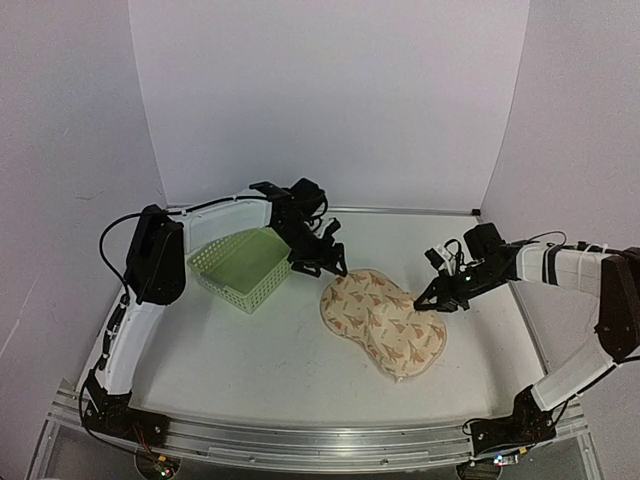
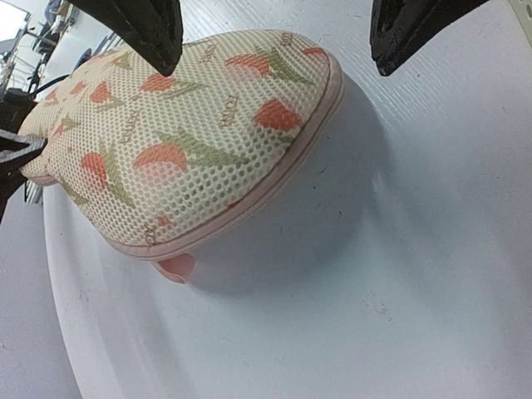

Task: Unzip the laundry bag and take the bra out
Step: Pick up the laundry bag from the center of the board.

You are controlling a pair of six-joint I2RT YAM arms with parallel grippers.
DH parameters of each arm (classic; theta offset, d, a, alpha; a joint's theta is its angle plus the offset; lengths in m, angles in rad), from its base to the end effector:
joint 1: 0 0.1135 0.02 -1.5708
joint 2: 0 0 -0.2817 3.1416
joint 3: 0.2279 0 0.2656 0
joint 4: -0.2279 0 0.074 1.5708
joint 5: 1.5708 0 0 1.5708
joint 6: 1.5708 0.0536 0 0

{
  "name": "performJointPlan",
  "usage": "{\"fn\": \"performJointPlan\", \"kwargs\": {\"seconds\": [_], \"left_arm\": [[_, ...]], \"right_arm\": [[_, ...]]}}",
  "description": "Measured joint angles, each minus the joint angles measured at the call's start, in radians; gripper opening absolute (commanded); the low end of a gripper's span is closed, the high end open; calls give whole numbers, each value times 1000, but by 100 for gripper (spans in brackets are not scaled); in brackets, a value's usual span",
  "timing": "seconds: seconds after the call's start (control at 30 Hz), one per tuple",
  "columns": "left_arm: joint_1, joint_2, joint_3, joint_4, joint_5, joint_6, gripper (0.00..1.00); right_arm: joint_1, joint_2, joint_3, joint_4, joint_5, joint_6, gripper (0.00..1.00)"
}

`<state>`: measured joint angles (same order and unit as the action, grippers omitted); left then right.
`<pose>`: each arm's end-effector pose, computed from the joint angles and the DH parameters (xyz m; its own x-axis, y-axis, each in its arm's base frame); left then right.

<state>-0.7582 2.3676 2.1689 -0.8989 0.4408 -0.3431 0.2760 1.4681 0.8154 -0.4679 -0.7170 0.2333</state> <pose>0.3784 -0.3898 0.2091 -0.8653 0.4005 -0.3014 0.5012 0.6984 -0.5110 0.2626 0.1110 0.1812 -0.9539 -0.0890 -0.2866 -0.2672 0.6865 0.6762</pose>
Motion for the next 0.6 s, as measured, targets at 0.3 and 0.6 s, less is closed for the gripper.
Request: {"fn": "performJointPlan", "kwargs": {"seconds": [0.3, 0.6], "left_arm": [[0, -226, -254, 170, 12, -132, 87], [-2, -441, -660, 560, 166, -346, 89]], "right_arm": [[0, -41, 0, 63, -10, 180, 0], [0, -51, 0, 280, -58, 435, 0]]}}
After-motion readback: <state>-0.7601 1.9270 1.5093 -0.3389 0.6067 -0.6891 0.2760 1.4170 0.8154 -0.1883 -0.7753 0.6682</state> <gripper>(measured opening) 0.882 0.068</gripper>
